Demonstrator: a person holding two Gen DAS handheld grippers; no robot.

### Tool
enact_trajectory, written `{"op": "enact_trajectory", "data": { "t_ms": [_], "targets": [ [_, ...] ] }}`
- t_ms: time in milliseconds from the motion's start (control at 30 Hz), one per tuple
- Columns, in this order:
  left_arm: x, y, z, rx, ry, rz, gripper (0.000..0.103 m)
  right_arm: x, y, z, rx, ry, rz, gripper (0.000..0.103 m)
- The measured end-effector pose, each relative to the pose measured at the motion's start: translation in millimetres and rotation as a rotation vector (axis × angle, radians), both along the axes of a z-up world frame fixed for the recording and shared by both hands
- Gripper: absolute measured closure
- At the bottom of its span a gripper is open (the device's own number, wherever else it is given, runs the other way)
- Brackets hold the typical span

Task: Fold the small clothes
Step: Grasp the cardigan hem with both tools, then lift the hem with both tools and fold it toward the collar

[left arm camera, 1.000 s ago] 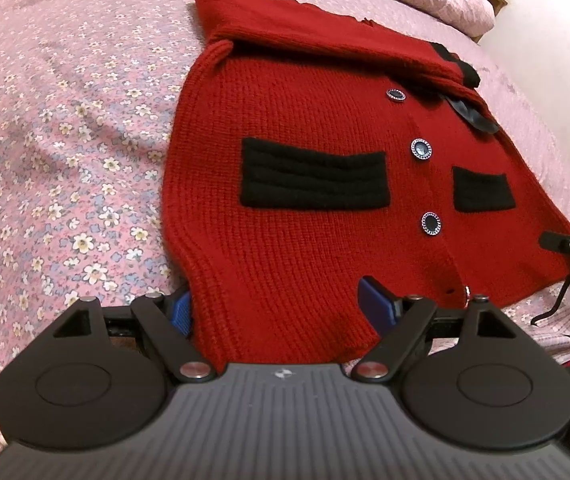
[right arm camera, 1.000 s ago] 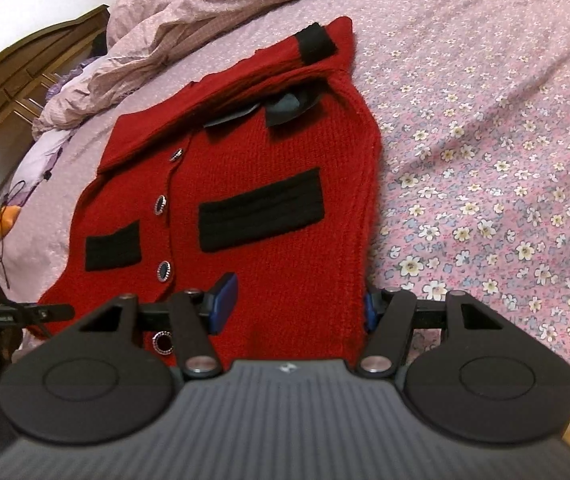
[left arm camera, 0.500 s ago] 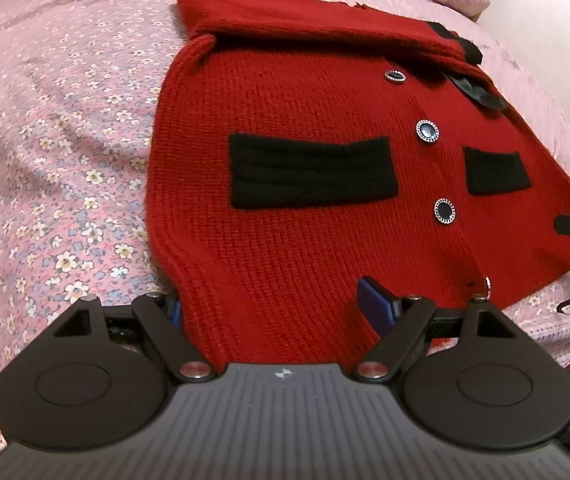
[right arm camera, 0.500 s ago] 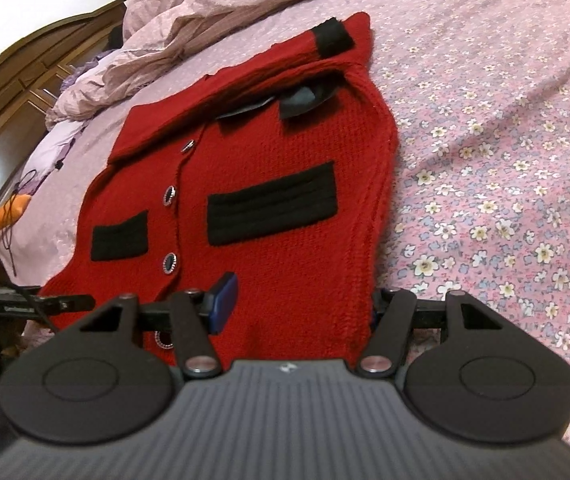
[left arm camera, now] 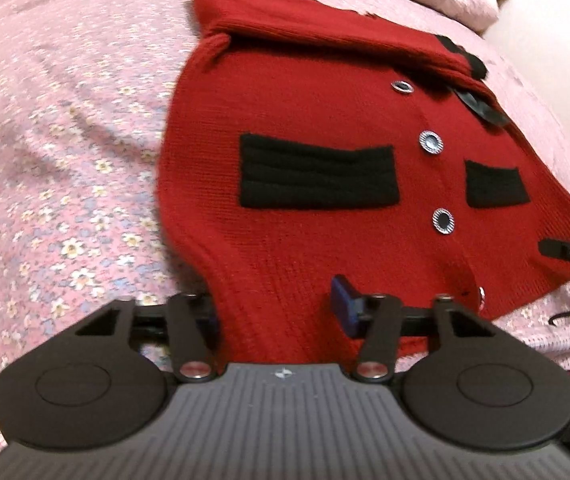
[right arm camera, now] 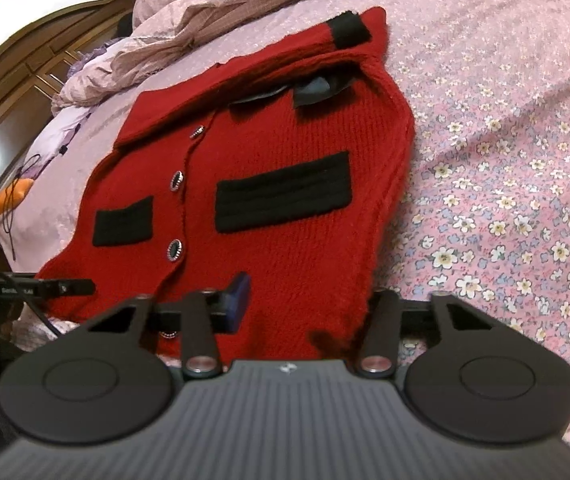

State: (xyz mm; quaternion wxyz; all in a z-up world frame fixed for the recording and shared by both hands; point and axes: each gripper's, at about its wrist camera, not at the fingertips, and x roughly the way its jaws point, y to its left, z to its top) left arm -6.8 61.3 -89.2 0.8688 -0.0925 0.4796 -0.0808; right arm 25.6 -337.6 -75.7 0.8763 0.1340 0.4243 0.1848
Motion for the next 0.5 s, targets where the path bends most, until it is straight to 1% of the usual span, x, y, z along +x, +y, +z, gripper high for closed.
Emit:
{"op": "enact_trajectory", "data": {
  "t_ms": [33,67,100,167,233,267,333,500],
  "targets": [
    [0,2,1,0.000,0.000,0.011,0.059,1,0,-1,0.002,0.007,-0.004,0.074],
    [-1,4,1,0.000,0.000,0.020,0.064,2,0,-2,0.003,0.010,-0.005,0.077],
    [-1,5,1,0.000,0.001,0.027,0.068,3,-1,-2,0.004,0.010,-0.003,0.083],
    [-2,8,3,0.000,-0.001,0.040,0.079,4,-2,0,0.026,0.002,-0.004,0.087],
    [-4,12,6,-0.015,-0.011,0.049,0.085,4,-5,4,0.066,-0.012,-0.012,0.090],
    [-5,13,9,-0.024,-0.019,0.051,0.088,4,-7,6,0.083,-0.020,-0.016,0.091],
    [-6,15,15,-0.034,-0.037,0.049,0.089,5,-8,10,0.118,-0.032,-0.018,0.092],
    [-6,23,31,-0.099,-0.081,0.062,0.091,12,-10,19,0.198,-0.058,-0.025,0.093]
  ]
}}
